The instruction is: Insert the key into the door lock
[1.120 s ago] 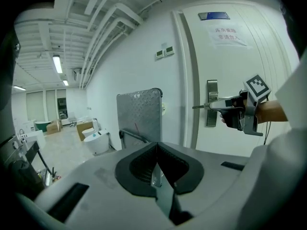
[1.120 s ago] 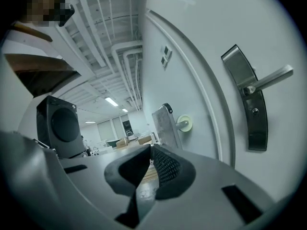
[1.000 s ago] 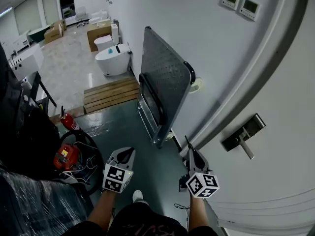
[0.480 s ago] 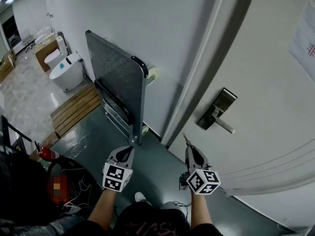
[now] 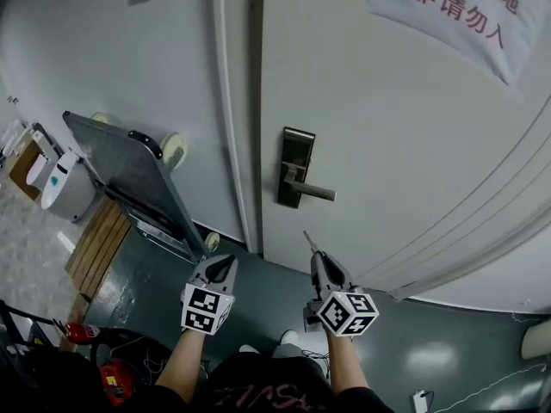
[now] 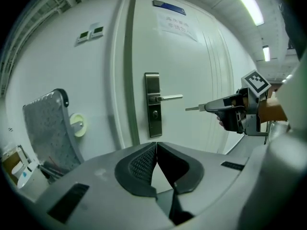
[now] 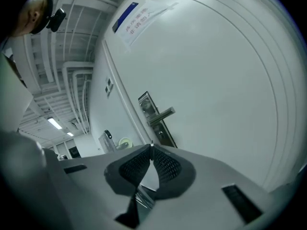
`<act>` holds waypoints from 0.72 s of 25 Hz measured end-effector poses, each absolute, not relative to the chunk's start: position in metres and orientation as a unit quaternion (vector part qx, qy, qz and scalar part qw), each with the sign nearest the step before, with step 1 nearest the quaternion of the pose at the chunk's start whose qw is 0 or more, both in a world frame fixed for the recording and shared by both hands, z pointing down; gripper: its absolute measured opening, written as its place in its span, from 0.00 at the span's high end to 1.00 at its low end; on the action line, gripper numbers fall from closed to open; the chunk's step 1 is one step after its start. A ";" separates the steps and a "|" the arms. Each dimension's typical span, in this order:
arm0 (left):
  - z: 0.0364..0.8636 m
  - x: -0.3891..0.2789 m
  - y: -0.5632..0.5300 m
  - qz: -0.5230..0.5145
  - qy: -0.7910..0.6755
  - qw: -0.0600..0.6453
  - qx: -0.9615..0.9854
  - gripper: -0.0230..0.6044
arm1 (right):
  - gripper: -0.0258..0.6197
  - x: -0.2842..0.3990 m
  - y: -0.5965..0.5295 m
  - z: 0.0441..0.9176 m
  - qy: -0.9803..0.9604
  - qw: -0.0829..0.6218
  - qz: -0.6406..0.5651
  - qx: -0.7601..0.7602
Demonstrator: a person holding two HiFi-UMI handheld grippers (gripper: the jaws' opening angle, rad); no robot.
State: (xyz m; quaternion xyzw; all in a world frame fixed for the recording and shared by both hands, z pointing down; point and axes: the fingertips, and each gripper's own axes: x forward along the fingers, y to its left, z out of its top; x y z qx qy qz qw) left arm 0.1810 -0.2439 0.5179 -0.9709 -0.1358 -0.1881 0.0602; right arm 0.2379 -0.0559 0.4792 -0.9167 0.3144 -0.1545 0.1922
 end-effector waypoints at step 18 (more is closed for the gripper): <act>0.481 0.241 -0.156 -0.162 -0.167 0.074 -0.970 0.94 | 0.84 0.273 0.031 0.462 0.289 0.287 -0.134 -0.904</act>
